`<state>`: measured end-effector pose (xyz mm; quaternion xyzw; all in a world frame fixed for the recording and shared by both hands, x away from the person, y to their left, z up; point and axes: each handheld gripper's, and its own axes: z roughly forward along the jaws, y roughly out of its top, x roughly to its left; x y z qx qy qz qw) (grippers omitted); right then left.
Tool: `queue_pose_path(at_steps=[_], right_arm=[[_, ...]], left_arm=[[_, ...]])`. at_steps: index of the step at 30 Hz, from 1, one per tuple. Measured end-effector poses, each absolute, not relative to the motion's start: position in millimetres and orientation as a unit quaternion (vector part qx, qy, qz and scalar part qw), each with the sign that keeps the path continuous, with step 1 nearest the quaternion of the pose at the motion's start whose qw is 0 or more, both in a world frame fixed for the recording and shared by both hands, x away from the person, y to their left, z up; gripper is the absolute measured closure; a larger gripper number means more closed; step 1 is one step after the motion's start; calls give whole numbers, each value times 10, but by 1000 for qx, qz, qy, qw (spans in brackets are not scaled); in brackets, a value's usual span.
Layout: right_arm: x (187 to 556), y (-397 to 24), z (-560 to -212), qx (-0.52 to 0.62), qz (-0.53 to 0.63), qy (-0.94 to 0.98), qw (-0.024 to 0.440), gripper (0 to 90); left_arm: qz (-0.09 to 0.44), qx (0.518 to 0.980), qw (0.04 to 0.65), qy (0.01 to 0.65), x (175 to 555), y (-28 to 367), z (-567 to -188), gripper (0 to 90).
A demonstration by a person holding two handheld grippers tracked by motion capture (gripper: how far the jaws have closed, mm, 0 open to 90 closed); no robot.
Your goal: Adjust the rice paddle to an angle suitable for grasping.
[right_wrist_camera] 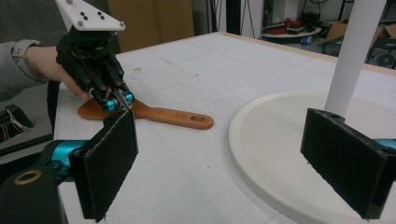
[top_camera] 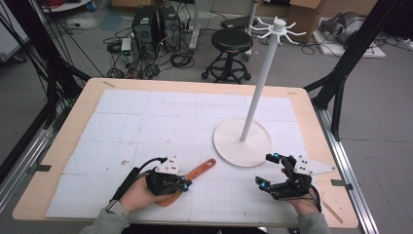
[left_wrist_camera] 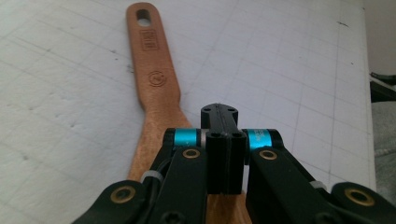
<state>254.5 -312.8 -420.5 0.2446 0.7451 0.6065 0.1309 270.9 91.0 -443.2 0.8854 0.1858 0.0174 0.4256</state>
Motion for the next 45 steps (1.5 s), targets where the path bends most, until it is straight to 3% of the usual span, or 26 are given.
queue_pose_path(at_steps=[16,45], right_arm=[[2535,-3146,-4203,245,607,745,130,97],[2539,-3138,-4208,244,603,748,131,97]], left_arm=[[26,894,408,186,2689,942,-4434,898],[58,895,390,208,2669,1624,-4396,898]])
